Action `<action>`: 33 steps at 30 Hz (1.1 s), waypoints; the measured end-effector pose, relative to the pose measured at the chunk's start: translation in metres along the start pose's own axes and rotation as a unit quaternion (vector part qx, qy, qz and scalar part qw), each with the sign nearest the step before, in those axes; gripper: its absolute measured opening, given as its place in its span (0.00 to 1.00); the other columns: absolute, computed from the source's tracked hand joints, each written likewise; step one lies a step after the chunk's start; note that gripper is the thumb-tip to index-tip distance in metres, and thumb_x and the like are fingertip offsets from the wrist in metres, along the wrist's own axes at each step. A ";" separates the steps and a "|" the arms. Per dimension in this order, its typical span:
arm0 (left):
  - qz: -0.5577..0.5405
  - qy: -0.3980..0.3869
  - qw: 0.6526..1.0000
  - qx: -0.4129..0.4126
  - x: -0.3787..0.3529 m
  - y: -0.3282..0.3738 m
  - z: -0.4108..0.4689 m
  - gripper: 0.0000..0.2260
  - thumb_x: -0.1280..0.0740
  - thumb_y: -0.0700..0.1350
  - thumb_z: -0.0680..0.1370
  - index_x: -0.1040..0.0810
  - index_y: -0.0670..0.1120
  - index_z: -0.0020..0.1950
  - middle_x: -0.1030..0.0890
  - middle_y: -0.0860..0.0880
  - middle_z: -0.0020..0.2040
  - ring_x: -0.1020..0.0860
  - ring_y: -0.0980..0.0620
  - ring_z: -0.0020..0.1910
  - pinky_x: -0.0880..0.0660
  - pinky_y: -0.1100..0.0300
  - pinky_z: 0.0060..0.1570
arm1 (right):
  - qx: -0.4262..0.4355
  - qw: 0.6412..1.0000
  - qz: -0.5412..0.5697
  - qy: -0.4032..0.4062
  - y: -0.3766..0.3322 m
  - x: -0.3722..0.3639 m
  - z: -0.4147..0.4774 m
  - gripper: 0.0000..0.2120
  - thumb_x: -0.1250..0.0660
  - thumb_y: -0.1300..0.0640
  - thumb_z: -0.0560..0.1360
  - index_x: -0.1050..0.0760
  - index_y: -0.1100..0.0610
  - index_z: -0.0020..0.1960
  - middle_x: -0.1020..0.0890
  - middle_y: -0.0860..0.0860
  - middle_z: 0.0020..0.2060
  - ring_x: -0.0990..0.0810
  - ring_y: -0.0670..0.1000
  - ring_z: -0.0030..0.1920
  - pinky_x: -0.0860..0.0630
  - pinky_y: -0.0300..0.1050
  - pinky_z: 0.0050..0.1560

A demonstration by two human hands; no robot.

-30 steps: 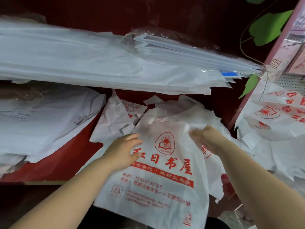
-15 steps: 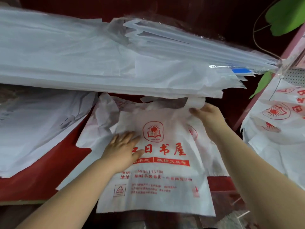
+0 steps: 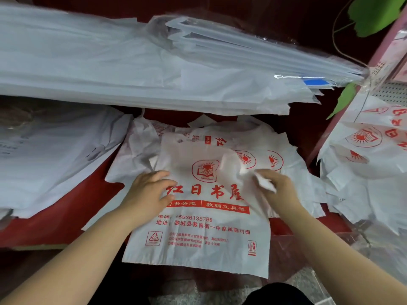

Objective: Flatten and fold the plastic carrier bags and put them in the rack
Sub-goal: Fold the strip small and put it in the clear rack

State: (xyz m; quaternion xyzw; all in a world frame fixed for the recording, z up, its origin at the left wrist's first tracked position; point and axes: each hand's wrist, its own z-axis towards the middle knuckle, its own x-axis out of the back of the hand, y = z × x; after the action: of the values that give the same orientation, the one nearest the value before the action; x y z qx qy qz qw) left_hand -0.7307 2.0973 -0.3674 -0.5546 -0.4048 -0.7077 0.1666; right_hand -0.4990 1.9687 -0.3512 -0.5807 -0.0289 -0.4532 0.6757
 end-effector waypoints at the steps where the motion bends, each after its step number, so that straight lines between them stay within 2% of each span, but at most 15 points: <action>1: -0.009 -0.004 1.000 -0.006 0.000 0.003 -0.001 0.16 0.41 0.47 0.80 0.31 0.54 0.68 0.38 0.56 0.72 0.43 0.53 0.71 0.48 0.60 0.69 | -0.067 0.997 0.025 0.020 -0.001 0.004 0.008 0.06 0.37 0.67 0.74 0.22 0.66 0.48 0.21 0.60 0.41 0.26 0.49 0.36 0.33 0.26 0.32; 3: -0.029 -0.019 0.999 -0.013 -0.001 0.007 -0.002 0.15 0.42 0.44 0.80 0.30 0.53 0.67 0.34 0.56 0.70 0.37 0.55 0.68 0.42 0.62 0.67 | -0.161 0.983 0.060 0.069 -0.003 0.013 0.027 0.11 0.39 0.61 0.76 0.26 0.71 0.47 0.25 0.65 0.36 0.28 0.58 0.32 0.36 0.39 0.29; 4: -0.042 -0.023 0.999 -0.010 0.000 0.009 -0.002 0.15 0.42 0.45 0.80 0.28 0.52 0.66 0.31 0.55 0.68 0.33 0.56 0.65 0.38 0.64 0.64 | -0.195 0.973 0.084 0.089 -0.004 0.017 0.035 0.11 0.39 0.61 0.75 0.26 0.71 0.48 0.26 0.63 0.32 0.29 0.57 0.30 0.37 0.40 0.28; 6: -0.079 -0.002 0.997 0.014 0.005 0.013 0.001 0.12 0.39 0.46 0.79 0.24 0.50 0.61 0.25 0.54 0.61 0.28 0.56 0.57 0.33 0.65 0.55 | -0.237 0.961 0.098 0.106 -0.003 0.022 0.049 0.07 0.38 0.62 0.74 0.26 0.65 0.41 0.27 0.53 0.22 0.30 0.49 0.22 0.37 0.37 0.24; 8: -0.112 0.054 0.991 0.056 0.014 0.017 0.012 0.10 0.39 0.46 0.79 0.22 0.48 0.58 0.21 0.51 0.57 0.26 0.55 0.50 0.32 0.64 0.48 | -0.263 0.956 0.090 0.096 -0.003 0.023 0.057 0.10 0.40 0.64 0.74 0.29 0.61 0.34 0.29 0.50 0.16 0.34 0.45 0.16 0.39 0.33 0.19; 11: -0.135 0.117 0.977 0.116 0.025 0.015 0.048 0.10 0.38 0.46 0.78 0.22 0.45 0.57 0.21 0.47 0.56 0.24 0.49 0.51 0.30 0.61 0.49 | -0.276 0.949 0.134 0.073 -0.008 0.015 0.066 0.07 0.43 0.67 0.76 0.28 0.64 0.42 0.25 0.55 0.28 0.30 0.42 0.14 0.37 0.31 0.15; 14: -0.190 0.061 0.965 0.170 0.023 0.008 0.087 0.10 0.35 0.48 0.76 0.24 0.43 0.52 0.23 0.43 0.51 0.22 0.42 0.52 0.29 0.58 0.48 | -0.285 0.939 0.178 0.075 -0.003 0.002 0.072 0.05 0.43 0.68 0.77 0.31 0.65 0.52 0.26 0.54 0.34 0.24 0.43 0.18 0.27 0.34 0.19; 17: -0.194 0.020 0.959 0.204 0.013 0.001 0.112 0.24 0.31 0.51 0.73 0.30 0.41 0.65 0.25 0.43 0.60 0.25 0.43 0.56 0.29 0.56 0.50 | -0.299 0.936 0.173 0.065 0.005 -0.002 0.077 0.03 0.42 0.66 0.77 0.31 0.63 0.50 0.24 0.54 0.35 0.23 0.44 0.19 0.25 0.35 0.21; 19: -0.203 0.036 0.954 0.216 0.011 -0.002 0.122 0.28 0.28 0.51 0.71 0.32 0.42 0.67 0.26 0.43 0.62 0.26 0.43 0.59 0.28 0.54 0.56 | -0.298 0.938 0.167 0.055 0.010 -0.003 0.082 0.03 0.42 0.66 0.77 0.30 0.62 0.49 0.23 0.55 0.36 0.23 0.44 0.20 0.26 0.35 0.22; 21: -0.228 0.031 0.945 0.231 0.010 -0.004 0.130 0.28 0.26 0.45 0.69 0.31 0.42 0.66 0.26 0.43 0.61 0.26 0.43 0.59 0.27 0.52 0.58 | -0.296 0.939 0.169 0.049 0.012 -0.004 0.087 0.04 0.42 0.66 0.77 0.29 0.62 0.49 0.23 0.56 0.35 0.22 0.46 0.22 0.24 0.36 0.24; 25: -0.257 0.017 0.938 0.233 0.009 -0.012 0.141 0.26 0.26 0.36 0.68 0.29 0.38 0.64 0.23 0.40 0.59 0.24 0.42 0.56 0.26 0.53 0.56 | -0.307 0.938 0.151 0.044 0.022 -0.010 0.096 0.04 0.39 0.66 0.75 0.27 0.62 0.49 0.21 0.56 0.32 0.21 0.53 0.31 0.22 0.49 0.41; 27: -0.295 0.047 0.927 0.228 0.013 -0.015 0.146 0.24 0.28 0.35 0.69 0.28 0.37 0.64 0.24 0.40 0.60 0.25 0.43 0.58 0.28 0.56 0.55 | -0.308 0.940 0.138 0.053 0.026 -0.011 0.100 0.03 0.38 0.66 0.74 0.26 0.60 0.44 0.20 0.54 0.27 0.21 0.52 0.29 0.22 0.48 0.41; 30: -0.336 0.116 0.910 0.213 0.030 -0.013 0.150 0.05 0.31 0.37 0.73 0.23 0.39 0.49 0.24 0.42 0.50 0.26 0.48 0.49 0.33 0.60 0.47 | -0.281 0.937 0.183 0.101 0.024 -0.010 0.107 0.05 0.38 0.67 0.74 0.26 0.68 0.42 0.22 0.56 0.30 0.23 0.47 0.23 0.26 0.36 0.27; 31: -0.332 0.139 0.908 0.214 0.037 -0.013 0.150 0.05 0.33 0.39 0.75 0.26 0.42 0.40 0.25 0.43 0.44 0.27 0.49 0.45 0.33 0.60 0.45 | -0.265 0.937 0.195 0.120 0.021 -0.009 0.109 0.08 0.38 0.67 0.75 0.27 0.73 0.45 0.23 0.58 0.34 0.24 0.46 0.23 0.28 0.34 0.26; 33: -0.338 0.151 0.906 0.205 0.051 -0.013 0.148 0.15 0.38 0.38 0.77 0.34 0.45 0.30 0.25 0.46 0.29 0.27 0.53 0.29 0.32 0.63 0.35 | -0.217 0.944 0.207 0.140 0.012 -0.004 0.110 0.07 0.38 0.67 0.74 0.26 0.73 0.45 0.23 0.58 0.37 0.23 0.46 0.28 0.26 0.33 0.30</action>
State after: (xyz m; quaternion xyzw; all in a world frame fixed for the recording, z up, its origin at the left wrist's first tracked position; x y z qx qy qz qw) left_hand -0.6599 2.2281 -0.3171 -0.2244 -0.6743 -0.6982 0.0862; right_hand -0.4404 2.0596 -0.3268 -0.6371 0.2856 -0.3753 0.6097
